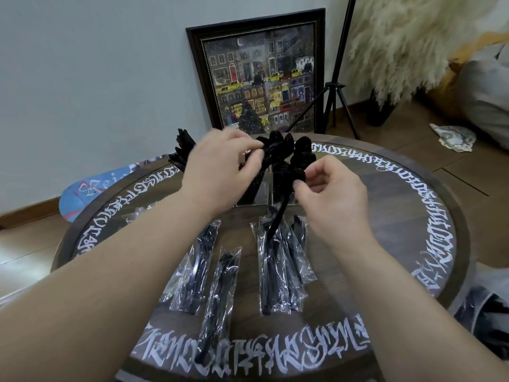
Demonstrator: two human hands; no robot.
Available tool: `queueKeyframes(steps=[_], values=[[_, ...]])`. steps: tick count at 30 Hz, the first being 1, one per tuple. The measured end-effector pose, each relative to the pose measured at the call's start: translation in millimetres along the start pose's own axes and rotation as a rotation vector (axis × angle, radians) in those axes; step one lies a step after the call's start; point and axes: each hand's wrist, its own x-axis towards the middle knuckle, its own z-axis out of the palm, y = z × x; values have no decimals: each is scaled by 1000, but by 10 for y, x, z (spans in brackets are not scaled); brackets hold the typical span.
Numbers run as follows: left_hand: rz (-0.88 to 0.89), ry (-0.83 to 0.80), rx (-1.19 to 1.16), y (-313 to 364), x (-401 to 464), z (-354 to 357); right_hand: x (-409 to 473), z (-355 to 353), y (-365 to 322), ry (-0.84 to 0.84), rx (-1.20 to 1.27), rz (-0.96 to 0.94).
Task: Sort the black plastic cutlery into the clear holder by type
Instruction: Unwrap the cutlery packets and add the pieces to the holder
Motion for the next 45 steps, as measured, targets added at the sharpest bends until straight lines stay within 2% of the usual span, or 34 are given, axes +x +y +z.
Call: queueKeyframes(steps=[3, 5, 10, 12, 15, 18, 23, 28, 35, 45], values=[[75, -137, -189, 180, -120, 15, 2, -13, 24, -6, -36, -6], [95, -136, -243, 221, -162, 40, 4, -30, 53, -21, -47, 2], [124, -223, -245, 296, -211, 96, 8, -98, 92, -17, -79, -21], [146, -176, -174, 319, -209, 134, 4, -116, 104, -53, -57, -30], [116, 15, -105, 327, -89, 86, -17, -166, 119, -123, -18, -46], [68, 158, -140, 327, 173, -85, -15, -258, 183, -152, -167, -54], [63, 203, -121, 397, 555, -149, 1, -353, 289, -212, -356, -56], [25, 104, -44, 365, 606, 68, 0, -324, 409, -287, -443, -50], [-119, -128, 117, 164, 411, 403, -65, -166, 584, -554, -575, 69], [17, -313, 424, 119, 287, 454, -98, -17, 624, -663, -675, 95]])
